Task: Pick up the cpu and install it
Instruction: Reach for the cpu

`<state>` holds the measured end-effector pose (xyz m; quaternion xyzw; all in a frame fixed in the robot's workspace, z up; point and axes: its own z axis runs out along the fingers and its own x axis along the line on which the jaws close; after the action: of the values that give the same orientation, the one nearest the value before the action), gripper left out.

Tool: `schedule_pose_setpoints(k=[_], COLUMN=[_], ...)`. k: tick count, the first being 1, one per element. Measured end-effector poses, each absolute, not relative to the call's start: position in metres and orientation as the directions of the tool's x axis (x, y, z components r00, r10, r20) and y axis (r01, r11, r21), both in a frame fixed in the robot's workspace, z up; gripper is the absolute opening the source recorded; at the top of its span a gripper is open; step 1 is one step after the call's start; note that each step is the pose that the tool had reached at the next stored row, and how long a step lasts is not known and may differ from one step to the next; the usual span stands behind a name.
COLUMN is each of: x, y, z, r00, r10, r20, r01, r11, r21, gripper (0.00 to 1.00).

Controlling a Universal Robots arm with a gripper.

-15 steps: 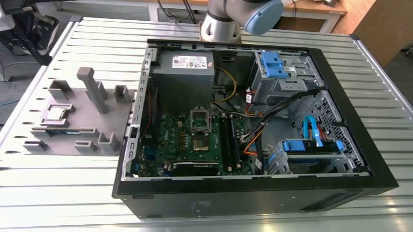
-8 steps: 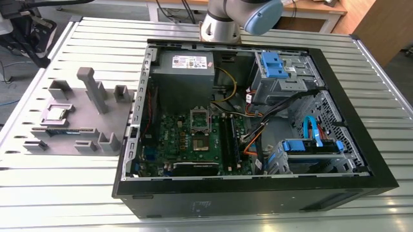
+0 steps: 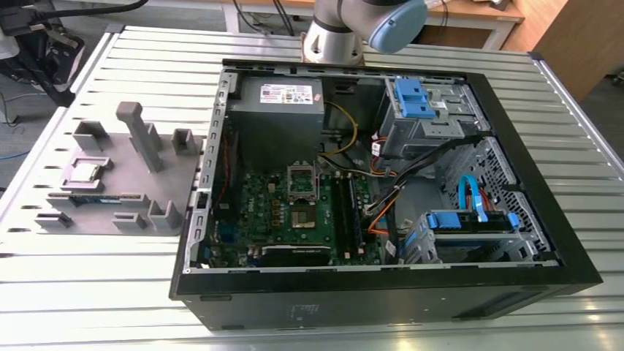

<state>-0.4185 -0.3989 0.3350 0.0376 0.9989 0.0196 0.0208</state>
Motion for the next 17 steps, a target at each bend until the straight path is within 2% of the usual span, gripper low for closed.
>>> schedule_pose_setpoints(k=[17], x=[-0.424], y=[-0.3989], z=[0.3243], r00=[-0.996], r10=[0.076], r20=[-0.04], r01=[0.074], r11=[0.996], r21=[0.04], gripper=[0.11])
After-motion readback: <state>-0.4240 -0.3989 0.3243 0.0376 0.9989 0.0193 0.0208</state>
